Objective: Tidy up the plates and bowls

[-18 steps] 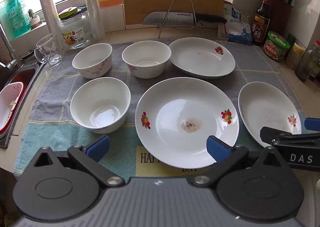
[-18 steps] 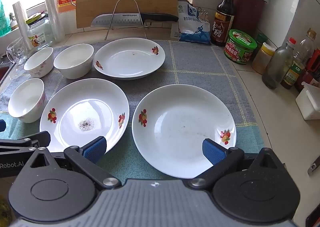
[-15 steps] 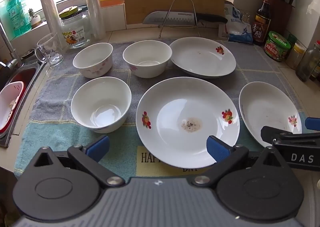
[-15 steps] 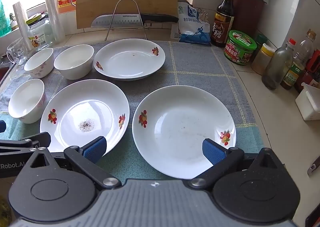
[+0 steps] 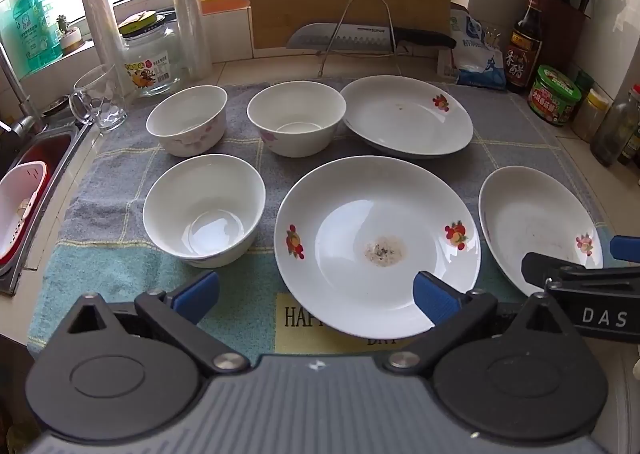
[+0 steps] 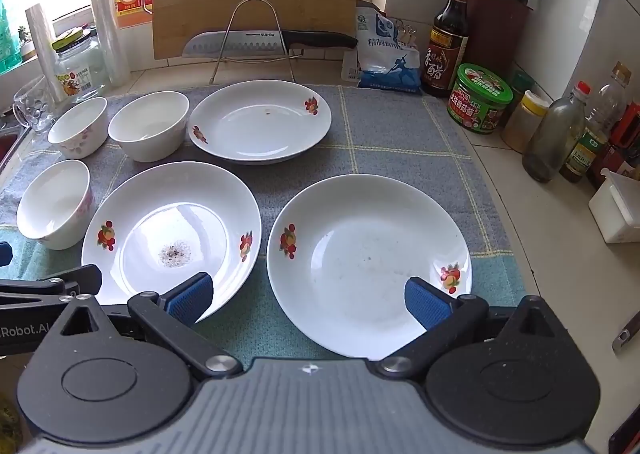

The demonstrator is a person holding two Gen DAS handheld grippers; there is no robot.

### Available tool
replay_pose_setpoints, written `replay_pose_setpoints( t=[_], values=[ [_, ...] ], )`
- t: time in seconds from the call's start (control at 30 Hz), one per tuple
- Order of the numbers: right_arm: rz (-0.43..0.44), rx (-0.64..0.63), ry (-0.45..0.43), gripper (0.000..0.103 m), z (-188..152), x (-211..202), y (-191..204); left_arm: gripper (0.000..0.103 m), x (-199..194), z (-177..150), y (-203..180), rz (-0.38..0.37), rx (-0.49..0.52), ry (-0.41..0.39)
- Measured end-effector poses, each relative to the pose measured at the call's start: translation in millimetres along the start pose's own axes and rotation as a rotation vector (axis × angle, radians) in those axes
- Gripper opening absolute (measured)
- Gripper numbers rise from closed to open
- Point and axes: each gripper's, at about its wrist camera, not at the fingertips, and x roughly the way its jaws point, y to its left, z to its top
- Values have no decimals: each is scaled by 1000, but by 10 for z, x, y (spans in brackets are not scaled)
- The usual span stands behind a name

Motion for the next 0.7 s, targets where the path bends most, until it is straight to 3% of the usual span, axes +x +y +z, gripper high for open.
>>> replay_pose_setpoints(
  t=[0.7],
  values=[
    [-8, -2, 3, 103, 17, -5, 56, 102, 14, 17, 61, 5, -14, 9]
  ],
)
